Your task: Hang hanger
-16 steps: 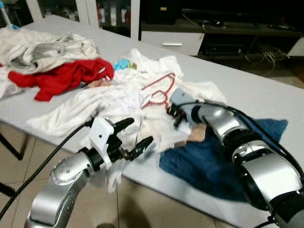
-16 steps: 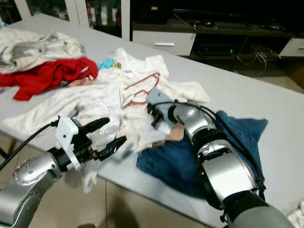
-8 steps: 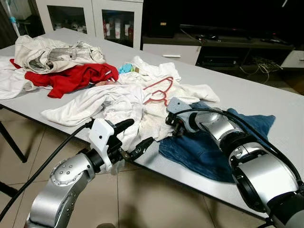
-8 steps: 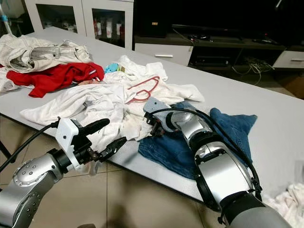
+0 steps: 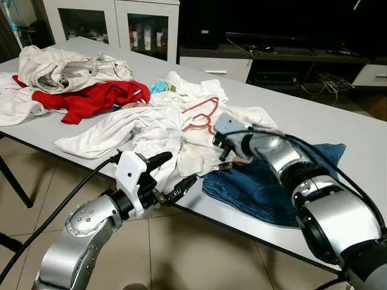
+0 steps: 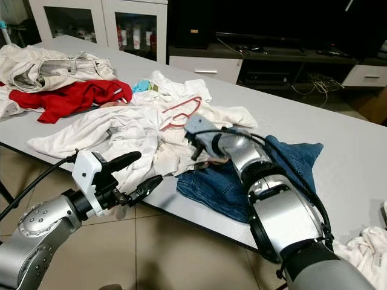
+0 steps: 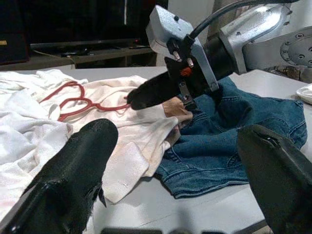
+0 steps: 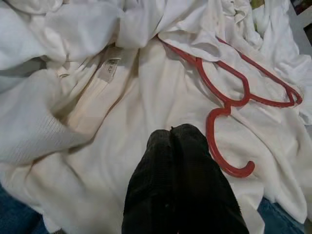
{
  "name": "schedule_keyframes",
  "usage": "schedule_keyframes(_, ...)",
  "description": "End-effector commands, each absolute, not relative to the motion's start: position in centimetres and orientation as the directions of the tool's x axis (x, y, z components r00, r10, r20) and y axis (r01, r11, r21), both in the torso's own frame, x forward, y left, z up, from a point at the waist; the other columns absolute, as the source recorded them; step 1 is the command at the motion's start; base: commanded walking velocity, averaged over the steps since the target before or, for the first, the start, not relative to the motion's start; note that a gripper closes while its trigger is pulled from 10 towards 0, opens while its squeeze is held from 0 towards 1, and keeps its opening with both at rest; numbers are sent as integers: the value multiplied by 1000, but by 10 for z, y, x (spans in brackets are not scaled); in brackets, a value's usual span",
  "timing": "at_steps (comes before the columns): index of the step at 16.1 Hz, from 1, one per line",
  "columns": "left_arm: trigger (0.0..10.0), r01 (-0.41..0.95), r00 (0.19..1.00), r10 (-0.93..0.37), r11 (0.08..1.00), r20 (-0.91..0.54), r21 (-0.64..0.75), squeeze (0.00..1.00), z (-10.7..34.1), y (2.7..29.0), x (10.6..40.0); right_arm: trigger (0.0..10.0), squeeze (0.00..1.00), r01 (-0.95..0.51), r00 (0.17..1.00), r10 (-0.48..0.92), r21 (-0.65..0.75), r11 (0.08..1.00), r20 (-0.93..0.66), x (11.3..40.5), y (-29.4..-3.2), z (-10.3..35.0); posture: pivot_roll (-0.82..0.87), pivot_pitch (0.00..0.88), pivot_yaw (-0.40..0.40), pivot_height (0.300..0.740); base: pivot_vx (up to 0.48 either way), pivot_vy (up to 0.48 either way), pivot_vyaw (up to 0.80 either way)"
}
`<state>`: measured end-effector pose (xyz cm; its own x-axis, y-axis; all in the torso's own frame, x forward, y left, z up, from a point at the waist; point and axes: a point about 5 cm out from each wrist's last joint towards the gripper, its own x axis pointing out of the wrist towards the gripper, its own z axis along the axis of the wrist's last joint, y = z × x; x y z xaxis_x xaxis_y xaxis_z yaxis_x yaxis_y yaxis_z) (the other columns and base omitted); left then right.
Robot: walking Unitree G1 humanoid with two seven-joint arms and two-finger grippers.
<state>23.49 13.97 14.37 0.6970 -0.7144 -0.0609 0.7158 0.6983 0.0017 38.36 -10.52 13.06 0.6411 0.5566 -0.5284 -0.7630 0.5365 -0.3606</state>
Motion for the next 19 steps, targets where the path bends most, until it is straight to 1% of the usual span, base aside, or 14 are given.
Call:
schedule_keyframes(1,10000,726,687,-725,688,-49,6,0,147,136,234,10000,0,-744,663,548,-366,560,-510,388,-111,138,145,0,-103,740,0,0,0)
schedule_keyframes(5,10000,723,690,-722,691,-51,8,0,148,137,234,10000,0,-728,682,553,-369,578,-479,390,-108,144,149,0,-103,740,0,0,0)
schedule_keyframes(8,10000,722,691,-721,692,-50,9,0,148,138,234,10000,0,-674,737,541,-381,633,-405,396,-107,156,156,0,-109,740,0,0,0)
schedule_keyframes(10,10000,722,692,-720,692,-51,9,0,148,139,231,10000,0,-591,806,493,-408,696,-328,403,-107,172,166,0,-112,740,0,0,0)
schedule_keyframes(11,10000,722,691,-721,692,-52,9,0,148,139,230,10000,0,-576,817,482,-411,707,-315,405,-107,175,166,0,-112,740,0,0,0)
schedule_keyframes(19,10000,722,691,-721,692,-54,9,0,148,139,228,10000,0,-564,826,471,-418,713,-310,406,-106,177,173,0,-114,740,0,0,0)
